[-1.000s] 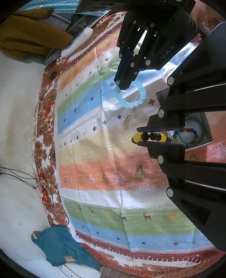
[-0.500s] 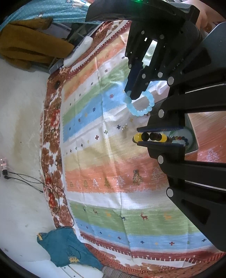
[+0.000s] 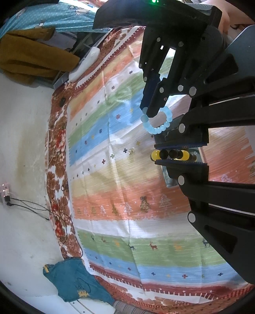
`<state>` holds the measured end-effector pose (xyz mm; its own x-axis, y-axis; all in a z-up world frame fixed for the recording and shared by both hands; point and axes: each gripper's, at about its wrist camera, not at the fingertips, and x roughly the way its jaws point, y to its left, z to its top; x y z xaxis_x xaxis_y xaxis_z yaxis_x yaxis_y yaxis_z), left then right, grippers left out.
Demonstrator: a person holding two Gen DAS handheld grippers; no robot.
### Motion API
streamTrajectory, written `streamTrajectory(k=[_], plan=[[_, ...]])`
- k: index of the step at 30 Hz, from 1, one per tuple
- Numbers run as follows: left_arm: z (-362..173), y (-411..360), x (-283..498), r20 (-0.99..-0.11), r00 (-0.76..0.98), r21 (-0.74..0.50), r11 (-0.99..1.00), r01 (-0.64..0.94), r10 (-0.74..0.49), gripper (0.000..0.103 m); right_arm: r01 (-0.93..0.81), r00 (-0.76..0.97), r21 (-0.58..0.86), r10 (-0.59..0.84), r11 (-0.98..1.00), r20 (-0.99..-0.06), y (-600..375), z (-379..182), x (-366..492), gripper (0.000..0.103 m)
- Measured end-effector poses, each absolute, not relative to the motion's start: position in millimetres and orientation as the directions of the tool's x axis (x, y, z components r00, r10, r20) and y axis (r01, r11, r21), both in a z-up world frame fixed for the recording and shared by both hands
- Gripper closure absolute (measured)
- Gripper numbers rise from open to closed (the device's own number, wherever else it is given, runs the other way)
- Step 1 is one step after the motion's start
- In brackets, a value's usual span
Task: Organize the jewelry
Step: 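Lift both held bracelets and carry them over the silver tin, then open both tools to drop the bracelets into the tin, then move both tools toward the small silver charm and gold ring pendant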
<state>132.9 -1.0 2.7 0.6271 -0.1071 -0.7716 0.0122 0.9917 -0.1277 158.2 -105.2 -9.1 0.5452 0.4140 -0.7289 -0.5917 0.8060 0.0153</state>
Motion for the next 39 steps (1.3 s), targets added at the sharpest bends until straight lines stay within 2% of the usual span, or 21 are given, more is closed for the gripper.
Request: streamTrajectory(k=[4,7,9,15,23,32,39], plan=[[-2,3,132,-0.79,0.608,-0.127,0.991,-0.027,-0.085,0.093,-0.581,0.571,0.015,0.421,0.814,-0.705,-113,-2,148,0.089],[-2,8,132,-0.791,0.607,-0.128,0.991,-0.044,-0.075,0.092,-0.57,0.578,0.008,0.408,0.821,-0.707,-117,-2,149,0.07],[-2,11,132,-0.791,0.607,-0.134,0.989,-0.055,-0.073,0.091,-0.566,0.574,0.008,0.401,0.825,-0.714,-118,-4,152,0.07],[-2,16,133,-0.793,0.607,-0.137,0.988,-0.075,-0.064,0.073,-0.556,0.566,0.009,0.387,0.831,-0.728,-118,-8,158,0.069],[-7,31,139,-0.801,0.598,-0.134,0.982,-0.131,-0.029,0.053,-0.542,0.56,0.006,0.367,0.84,-0.743,-116,-13,171,0.058],[-24,55,158,-0.831,0.555,-0.108,0.973,-0.206,0.025,0.045,-0.527,0.541,0.004,0.339,0.85,-0.77,-108,-24,197,0.047],[-38,62,180,-0.847,0.528,-0.077,0.97,-0.232,0.06,0.044,-0.503,0.516,0.029,0.327,0.864,-0.792,-109,-32,218,0.041]])
